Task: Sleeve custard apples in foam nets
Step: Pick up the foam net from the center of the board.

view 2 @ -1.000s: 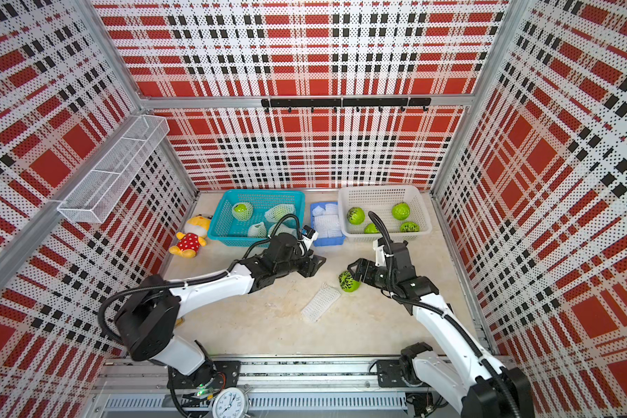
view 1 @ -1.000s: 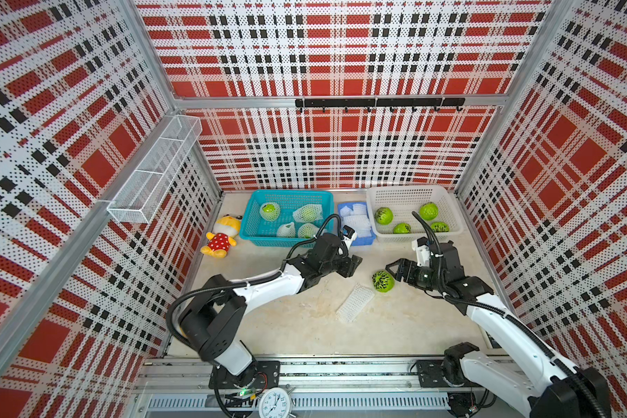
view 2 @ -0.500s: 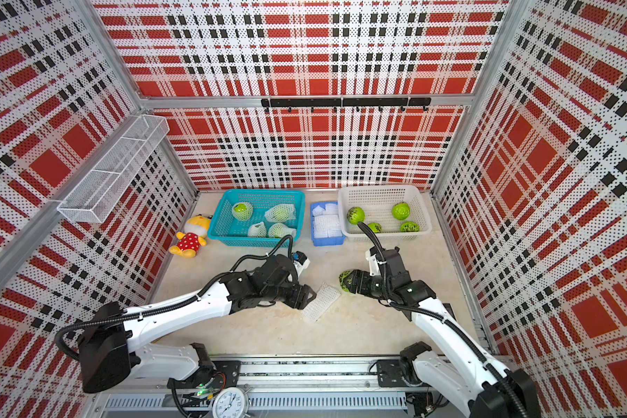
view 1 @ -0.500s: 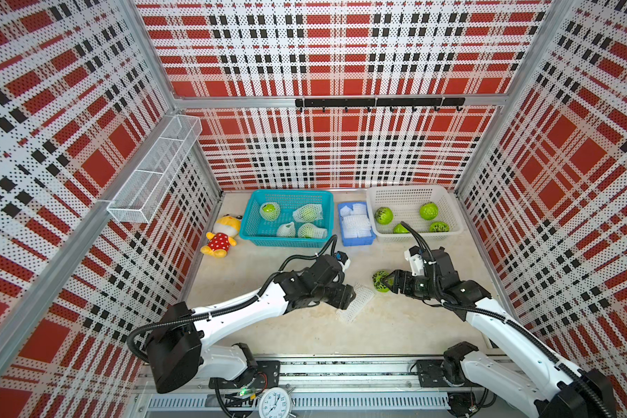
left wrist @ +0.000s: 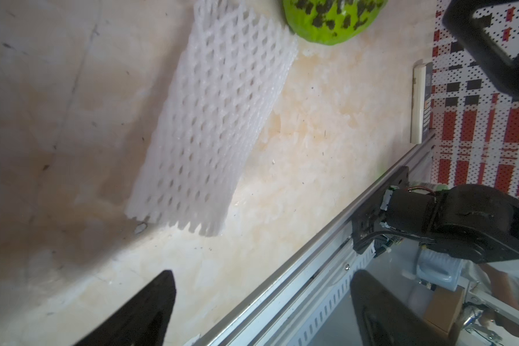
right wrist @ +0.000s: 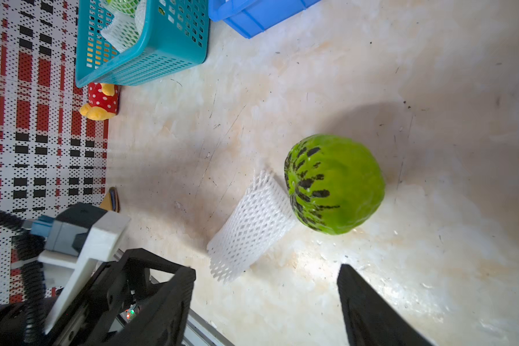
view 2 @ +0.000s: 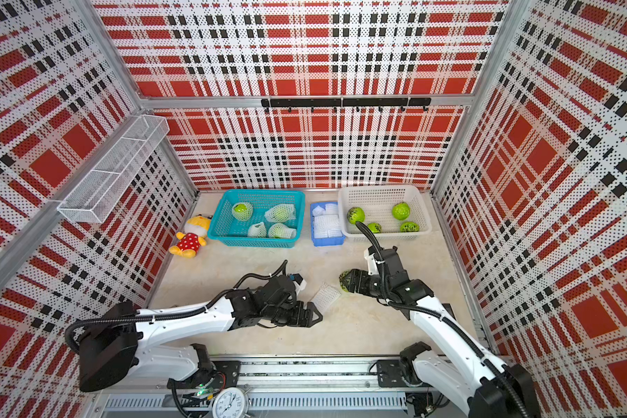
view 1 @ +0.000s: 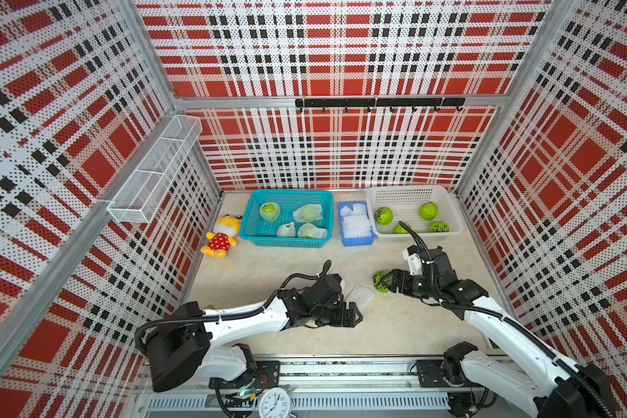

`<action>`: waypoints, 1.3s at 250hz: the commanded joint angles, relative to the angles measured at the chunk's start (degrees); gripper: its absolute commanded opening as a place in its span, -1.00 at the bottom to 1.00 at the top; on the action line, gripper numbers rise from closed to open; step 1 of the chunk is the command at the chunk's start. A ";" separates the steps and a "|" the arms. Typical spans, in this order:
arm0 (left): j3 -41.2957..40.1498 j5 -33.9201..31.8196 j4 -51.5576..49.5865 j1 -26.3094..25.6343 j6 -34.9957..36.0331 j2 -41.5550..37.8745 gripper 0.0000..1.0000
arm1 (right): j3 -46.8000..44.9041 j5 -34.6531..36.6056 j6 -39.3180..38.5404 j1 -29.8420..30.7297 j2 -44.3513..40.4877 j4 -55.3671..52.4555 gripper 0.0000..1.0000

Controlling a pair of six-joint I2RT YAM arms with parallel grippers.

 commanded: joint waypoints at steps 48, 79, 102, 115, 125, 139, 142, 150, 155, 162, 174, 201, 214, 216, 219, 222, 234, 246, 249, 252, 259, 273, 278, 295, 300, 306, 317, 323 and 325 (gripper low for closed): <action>-0.89 -1.68 7.56 0.14 -7.88 2.87 0.75 | 0.52 1.37 -2.29 0.26 -1.74 1.38 0.57; -0.89 -3.25 8.93 0.58 -8.23 4.91 0.67 | 0.76 1.69 -2.89 0.25 -2.24 0.62 0.58; -0.69 -3.11 10.10 0.67 -8.78 6.41 0.61 | 1.23 2.20 -3.57 0.24 -2.66 -0.57 0.58; -0.63 -2.93 10.17 0.58 -9.04 6.83 0.61 | 1.57 2.42 -3.90 0.21 -2.85 -1.16 0.58; -0.70 -3.05 10.11 0.42 -9.21 6.75 0.61 | 1.74 2.65 -4.13 0.28 -2.94 -1.39 0.58; -1.21 -3.33 10.06 0.23 -9.72 6.31 0.61 | 1.81 2.75 -4.17 0.25 -2.95 -1.48 0.59; -1.35 -3.42 10.10 0.23 -9.87 6.18 0.62 | 1.77 2.75 -4.21 0.21 -2.95 -1.48 0.59; -1.78 -3.60 10.11 0.14 -10.22 5.83 0.63 | 1.75 2.75 -4.21 0.26 -2.88 -1.37 0.58; -2.06 -3.91 10.11 0.09 -10.43 5.59 0.63 | 1.76 2.68 -4.22 0.21 -2.85 -1.26 0.59; -2.50 -4.31 10.15 0.14 -10.73 5.31 0.64 | 1.68 2.61 -4.14 0.22 -2.86 -1.18 0.58; -2.99 -4.89 10.20 0.24 -10.95 5.27 0.64 | 1.59 2.49 -3.87 0.21 -2.86 -0.91 0.59; -3.40 -5.53 10.75 0.58 -10.77 6.08 0.63 | 1.65 2.39 -3.74 0.25 -2.98 -0.87 0.59; -3.51 -5.54 11.56 0.75 -10.80 6.60 0.62 | 1.84 2.39 -3.86 0.23 -3.21 -1.27 0.59; -3.52 -5.53 11.70 0.80 -10.85 6.65 0.61 | 1.92 2.39 -3.84 0.21 -3.21 -1.36 0.59; -3.53 -5.62 11.96 0.84 -10.81 6.69 0.61 | 1.94 2.39 -3.93 0.27 -3.29 -1.53 0.58; -3.60 -5.68 12.22 0.84 -10.80 6.77 0.60 | 2.02 2.47 -3.93 0.23 -3.36 -1.62 0.59; -3.60 -6.12 13.12 0.97 -10.85 6.94 0.58 | 2.25 2.53 -4.25 0.25 -3.56 -2.20 0.58; -3.61 -6.59 13.76 1.24 -10.90 6.93 0.55 | 2.38 2.74 -4.31 0.21 -3.78 -2.61 0.58; -3.68 -6.68 13.98 1.29 -10.85 6.95 0.54 | 2.39 2.74 -4.30 0.25 -3.80 -2.69 0.58; -3.77 -6.75 14.32 1.36 -10.88 6.88 0.53 | 2.46 2.75 -4.31 0.26 -3.87 -2.79 0.59; -3.92 -7.01 15.18 1.45 -11.13 6.75 0.50 | 2.47 2.75 -4.18 0.27 -4.00 -2.82 0.58; -4.14 -7.65 16.02 1.61 -11.42 6.63 0.45 | 2.38 2.75 -4.18 0.24 -4.21 -2.88 0.59; -4.22 -7.85 16.36 1.66 -11.48 6.63 0.43 | 2.37 2.75 -4.02 0.23 -4.26 -2.96 0.59; -4.49 -8.39 17.11 1.88 -11.69 6.68 0.35 | 2.44 2.70 -3.93 0.22 -4.35 -2.97 0.58; -4.53 -8.62 17.22 1.98 -11.74 6.72 0.31 | 2.47 2.72 -3.85 0.21 -4.37 -3.05 0.59; -4.60 -8.85 17.46 2.05 -11.85 6.75 0.28 | 2.46 2.73 -3.80 0.22 -4.51 -3.06 0.58; -4.83 -9.06 18.16 2.20 -11.95 7.08 0.23 | 2.51 2.75 -3.76 0.21 -4.60 -3.11 0.58; -4.85 -9.29 18.27 2.33 -11.94 7.29 0.19 | 2.60 2.75 -3.78 0.26 -4.70 -3.19 0.58; -4.82 -9.32 18.28 2.38 -11.88 7.42 0.19 | 2.63 2.72 -3.76 0.26 -4.77 -3.22 0.58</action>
